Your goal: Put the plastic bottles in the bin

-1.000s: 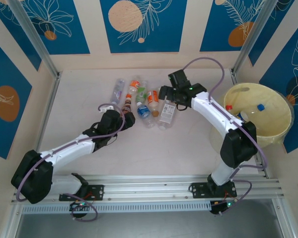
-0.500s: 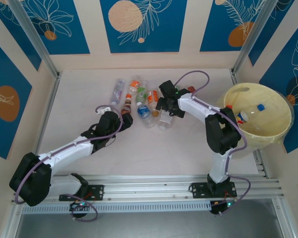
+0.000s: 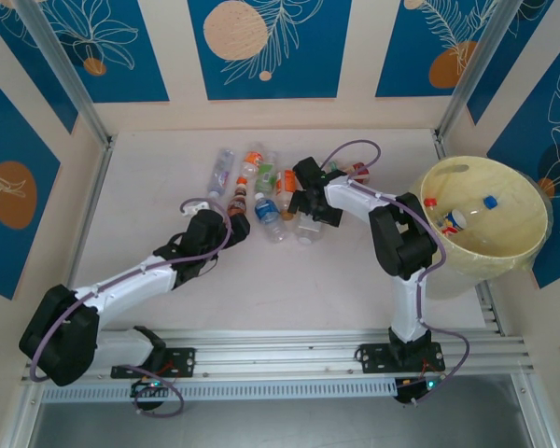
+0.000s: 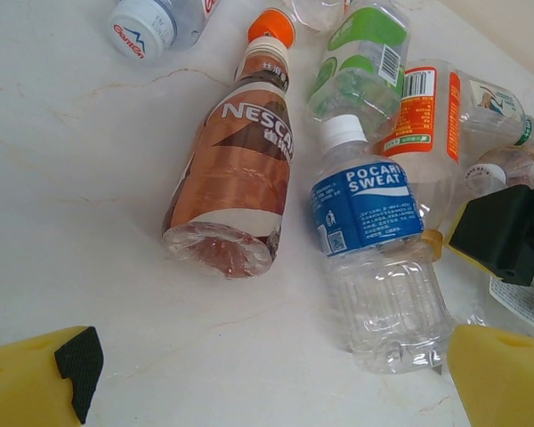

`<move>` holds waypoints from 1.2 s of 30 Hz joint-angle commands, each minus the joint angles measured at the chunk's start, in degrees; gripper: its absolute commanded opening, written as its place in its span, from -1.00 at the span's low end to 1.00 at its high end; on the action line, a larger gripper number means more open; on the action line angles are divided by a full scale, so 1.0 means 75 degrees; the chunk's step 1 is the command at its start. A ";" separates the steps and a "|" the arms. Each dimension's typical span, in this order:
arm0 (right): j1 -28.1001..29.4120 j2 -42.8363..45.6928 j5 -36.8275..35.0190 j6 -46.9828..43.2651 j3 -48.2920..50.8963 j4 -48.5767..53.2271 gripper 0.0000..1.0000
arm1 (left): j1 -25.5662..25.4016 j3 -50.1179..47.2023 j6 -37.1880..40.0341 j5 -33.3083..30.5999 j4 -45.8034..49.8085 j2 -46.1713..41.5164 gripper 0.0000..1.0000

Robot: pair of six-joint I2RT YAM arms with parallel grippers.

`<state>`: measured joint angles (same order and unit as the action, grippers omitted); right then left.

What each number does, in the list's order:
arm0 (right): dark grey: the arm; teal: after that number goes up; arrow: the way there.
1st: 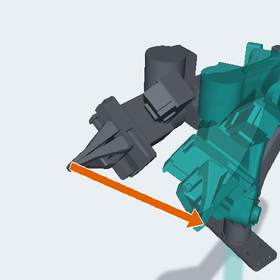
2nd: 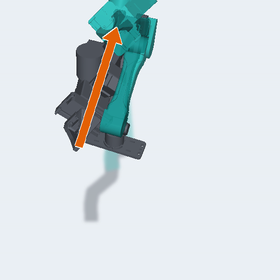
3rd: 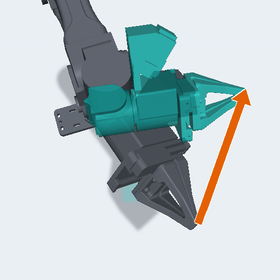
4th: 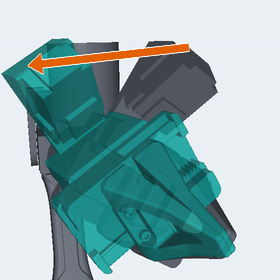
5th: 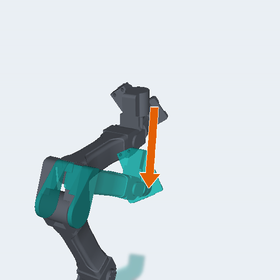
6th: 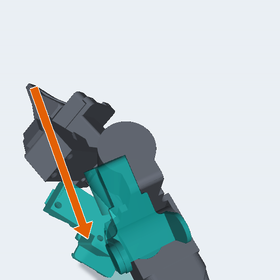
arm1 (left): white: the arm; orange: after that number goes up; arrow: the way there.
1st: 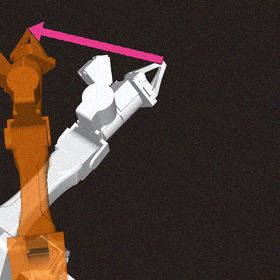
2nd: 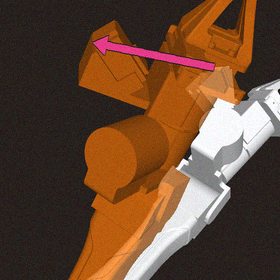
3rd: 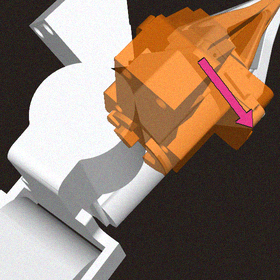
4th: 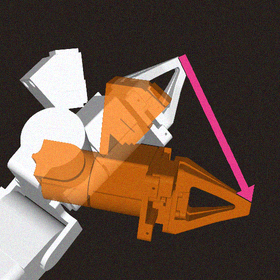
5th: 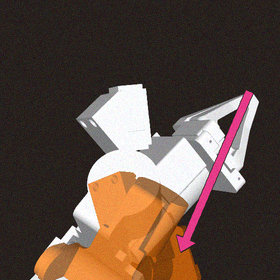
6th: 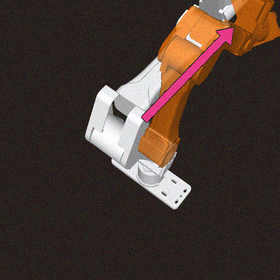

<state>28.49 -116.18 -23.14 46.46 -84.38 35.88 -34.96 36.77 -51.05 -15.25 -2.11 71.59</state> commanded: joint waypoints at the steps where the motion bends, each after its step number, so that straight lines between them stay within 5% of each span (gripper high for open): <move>1: -0.0059 -0.0042 0.0006 -0.0097 -0.0104 0.0220 0.98 | 0.0121 0.0065 -0.0141 0.0064 -0.0059 0.0080 1.00; 18: 0.0020 0.0974 -0.0332 -0.0838 0.0800 -0.0781 0.48 | 0.0123 0.0078 -0.0190 0.0146 -0.0042 0.0183 1.00; 36: 0.0431 0.3968 -0.0085 -0.2581 0.1432 -0.1818 -0.11 | 0.0128 0.0241 -0.0247 0.0357 -0.0059 0.0519 1.00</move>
<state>30.81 -90.28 -23.90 30.55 -74.35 24.62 -34.72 36.91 -52.21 -13.45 -2.28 75.20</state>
